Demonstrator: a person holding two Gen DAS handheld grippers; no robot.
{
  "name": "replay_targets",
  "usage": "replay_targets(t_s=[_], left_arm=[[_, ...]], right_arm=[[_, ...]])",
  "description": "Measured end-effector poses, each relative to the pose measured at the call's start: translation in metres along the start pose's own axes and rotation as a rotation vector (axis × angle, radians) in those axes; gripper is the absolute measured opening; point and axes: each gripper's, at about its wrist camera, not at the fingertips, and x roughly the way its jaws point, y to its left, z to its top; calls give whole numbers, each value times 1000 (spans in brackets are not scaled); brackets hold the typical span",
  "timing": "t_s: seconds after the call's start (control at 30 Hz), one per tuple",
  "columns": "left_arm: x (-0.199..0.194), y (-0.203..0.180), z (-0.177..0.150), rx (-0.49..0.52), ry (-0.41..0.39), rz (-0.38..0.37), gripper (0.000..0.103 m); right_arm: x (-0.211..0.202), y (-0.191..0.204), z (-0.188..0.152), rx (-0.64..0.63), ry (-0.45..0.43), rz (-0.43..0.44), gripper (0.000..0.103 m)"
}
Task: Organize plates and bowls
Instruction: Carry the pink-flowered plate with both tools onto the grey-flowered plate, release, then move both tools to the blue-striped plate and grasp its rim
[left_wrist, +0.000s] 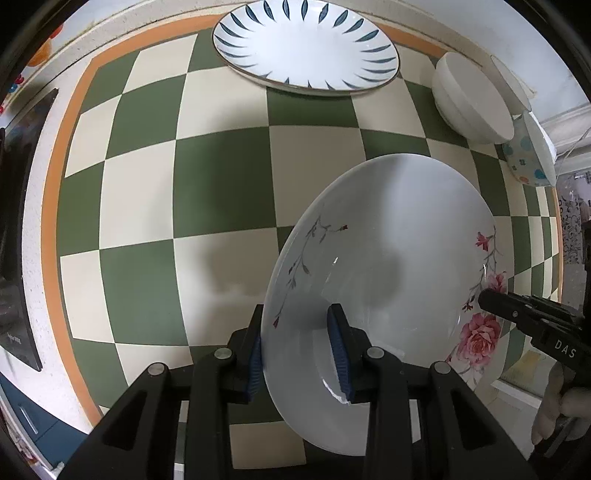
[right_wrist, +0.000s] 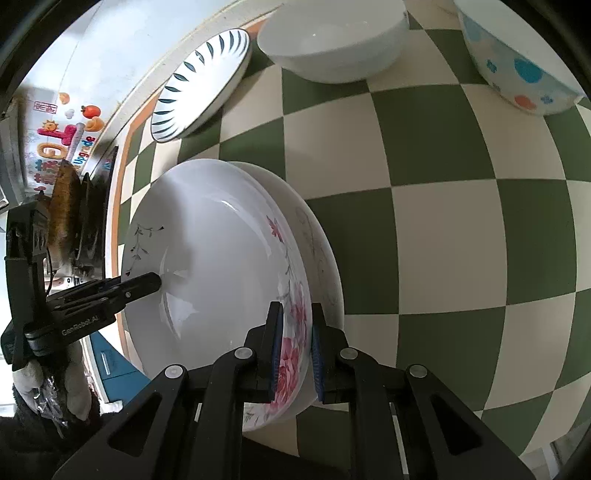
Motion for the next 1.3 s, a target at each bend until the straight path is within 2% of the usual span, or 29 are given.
replay_targets(t_s=[0.33,0.6,0.8,0.9,0.93,1.03,1.2,1.3], left_arm=[[15,-7,7,8,32,31,30],[18,-7,13,5,38,20,30],[5,2,16,-5,15,26,30],[-14,12,19,-29,-21,24,30],[-19,14,21,-34,-31,19,30],[-43,25,34,-61,-87,13,30],[-63,48,83,-111,-141,-9,30],[-60,64,122,-147,-141,-21,30]], right_arm=[[3,8,8,-1,23,-42,18],[-5,11,12,-9,27,-72,18],[-7,8,12,-4,51,-80,18],[-18,7,12,4,38,-117,19],[-24,6,14,14,27,-92,19],[-46,11,28,28,-23,-53,19],[-72,37,78,12,-110,41,19],[-73,56,119,-29,-149,26,19]])
